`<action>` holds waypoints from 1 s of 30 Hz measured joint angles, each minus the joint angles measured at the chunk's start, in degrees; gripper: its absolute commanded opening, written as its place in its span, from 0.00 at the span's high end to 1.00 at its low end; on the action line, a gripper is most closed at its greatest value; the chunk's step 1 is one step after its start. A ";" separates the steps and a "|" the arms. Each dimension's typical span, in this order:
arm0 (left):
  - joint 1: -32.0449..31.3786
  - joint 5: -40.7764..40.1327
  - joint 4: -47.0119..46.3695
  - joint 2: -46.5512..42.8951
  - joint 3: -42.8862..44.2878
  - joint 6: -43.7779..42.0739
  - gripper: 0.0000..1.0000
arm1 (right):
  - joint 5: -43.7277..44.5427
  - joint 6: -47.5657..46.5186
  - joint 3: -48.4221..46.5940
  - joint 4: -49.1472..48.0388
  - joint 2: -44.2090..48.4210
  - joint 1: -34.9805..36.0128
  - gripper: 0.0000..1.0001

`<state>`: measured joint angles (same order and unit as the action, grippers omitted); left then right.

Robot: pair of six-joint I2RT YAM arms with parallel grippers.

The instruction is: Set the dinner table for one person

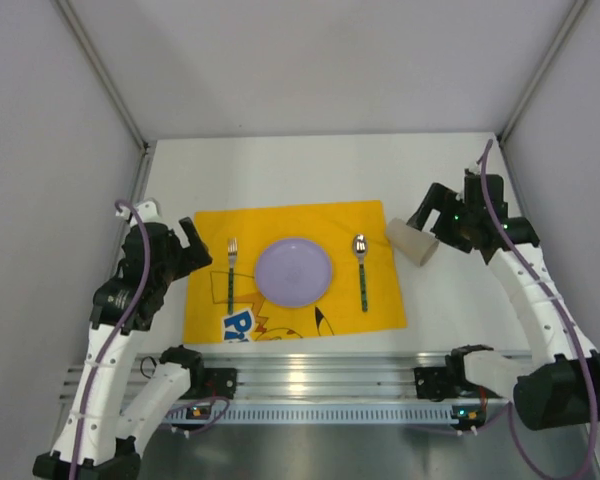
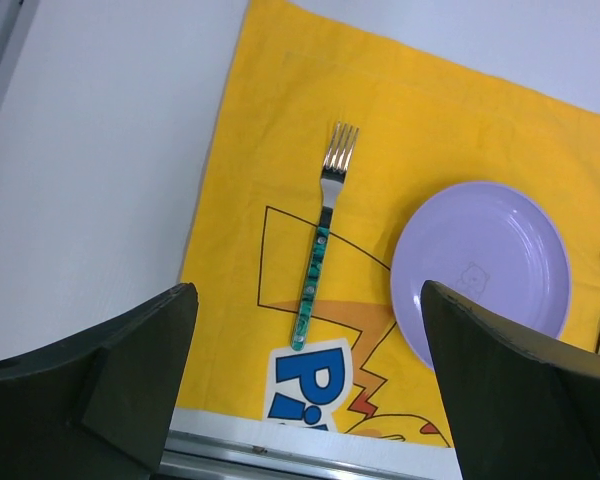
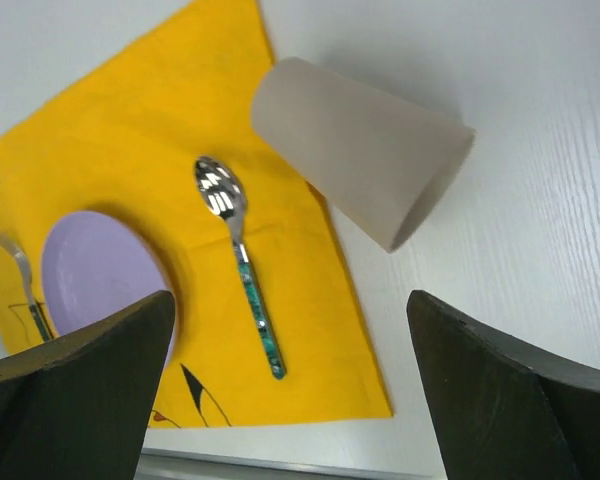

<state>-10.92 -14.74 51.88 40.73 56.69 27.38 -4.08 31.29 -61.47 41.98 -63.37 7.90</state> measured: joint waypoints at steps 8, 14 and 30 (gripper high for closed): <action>0.00 2.36 -4.15 4.61 -0.04 -0.48 0.02 | -4.87 1.62 9.46 -1.07 -5.05 -11.30 0.00; 0.00 2.93 -4.76 5.95 0.57 -1.60 0.01 | -8.39 3.50 10.60 -8.13 -8.31 -12.20 0.03; 0.00 1.33 -4.15 7.48 5.38 -6.43 0.02 | -15.76 8.57 9.62 -25.73 -19.63 -11.82 1.00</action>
<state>-10.92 -13.41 47.72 48.21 62.06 20.95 -19.84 39.86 -51.86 16.25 -83.00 -3.92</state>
